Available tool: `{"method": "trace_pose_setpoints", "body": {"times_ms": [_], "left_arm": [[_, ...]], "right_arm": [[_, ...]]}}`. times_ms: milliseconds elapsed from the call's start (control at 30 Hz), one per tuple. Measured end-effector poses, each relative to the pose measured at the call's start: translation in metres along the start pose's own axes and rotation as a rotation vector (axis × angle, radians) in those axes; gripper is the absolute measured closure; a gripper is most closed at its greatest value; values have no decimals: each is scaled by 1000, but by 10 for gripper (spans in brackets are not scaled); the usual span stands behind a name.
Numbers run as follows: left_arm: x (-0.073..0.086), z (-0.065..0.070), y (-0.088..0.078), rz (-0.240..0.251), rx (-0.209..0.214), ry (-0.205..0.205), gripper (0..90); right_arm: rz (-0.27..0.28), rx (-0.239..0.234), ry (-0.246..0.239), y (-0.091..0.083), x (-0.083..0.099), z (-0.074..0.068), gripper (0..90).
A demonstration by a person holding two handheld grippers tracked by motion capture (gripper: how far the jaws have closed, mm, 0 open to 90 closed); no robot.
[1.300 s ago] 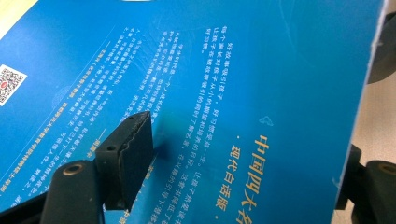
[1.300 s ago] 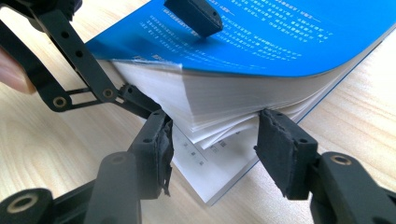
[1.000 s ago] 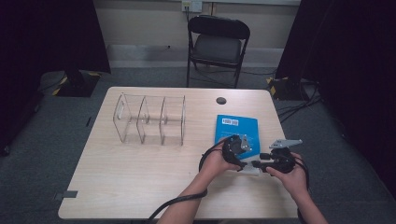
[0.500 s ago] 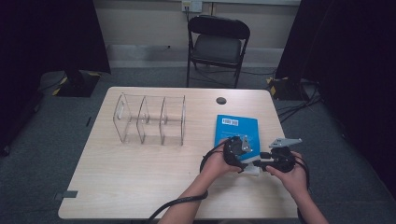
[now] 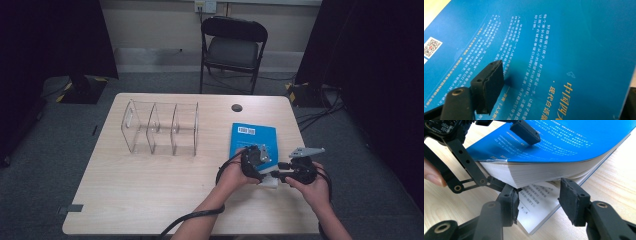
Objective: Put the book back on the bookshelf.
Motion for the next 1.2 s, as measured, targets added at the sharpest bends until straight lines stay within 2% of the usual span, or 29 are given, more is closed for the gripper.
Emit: {"method": "trace_pose_setpoints", "body": {"times_ms": [167,200,267,367,400,433,533,667,767,867,967,1100,1200], "left_arm": [[-2,1,-1,-31,-14,18,247],[-2,2,-1,-35,-12,21,263],[-4,3,-3,-41,-12,52,319],[-4,3,-3,-50,-11,61,346],[-5,4,-4,-57,3,65,346],[-6,4,-4,-54,5,74,389],[-6,4,-6,-58,7,88,413],[-8,3,-8,-69,23,93,455],[-10,2,-10,-79,49,80,497],[-11,3,-12,-98,38,88,538],[-13,4,-14,-112,35,85,580],[-16,3,-20,-141,63,33,626],[-17,2,-20,-149,70,9,645]], "right_arm": [[10,-3,9,0,3,1,500],[18,-8,12,0,3,1,499],[35,-14,17,-1,5,2,489],[50,-10,22,-2,7,5,449],[55,-10,29,-2,7,5,435],[76,-27,39,-2,11,7,403],[91,-21,26,-1,15,9,366],[91,-35,30,2,23,10,368],[110,-40,30,3,29,10,350],[109,-30,33,5,32,11,317],[93,-44,50,9,37,11,296],[82,-21,42,10,42,12,286],[93,-28,34,11,43,11,274]]}}
Point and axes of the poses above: each handheld gripper's, and its own axes: y roughly forward along the jaws, x roughly out of its underside, z roughly to its right, the point moved 5 cm from there along y, roughly forward along the jaws, and after that the axes turned 1 degree about x, right-handed, at the moved point
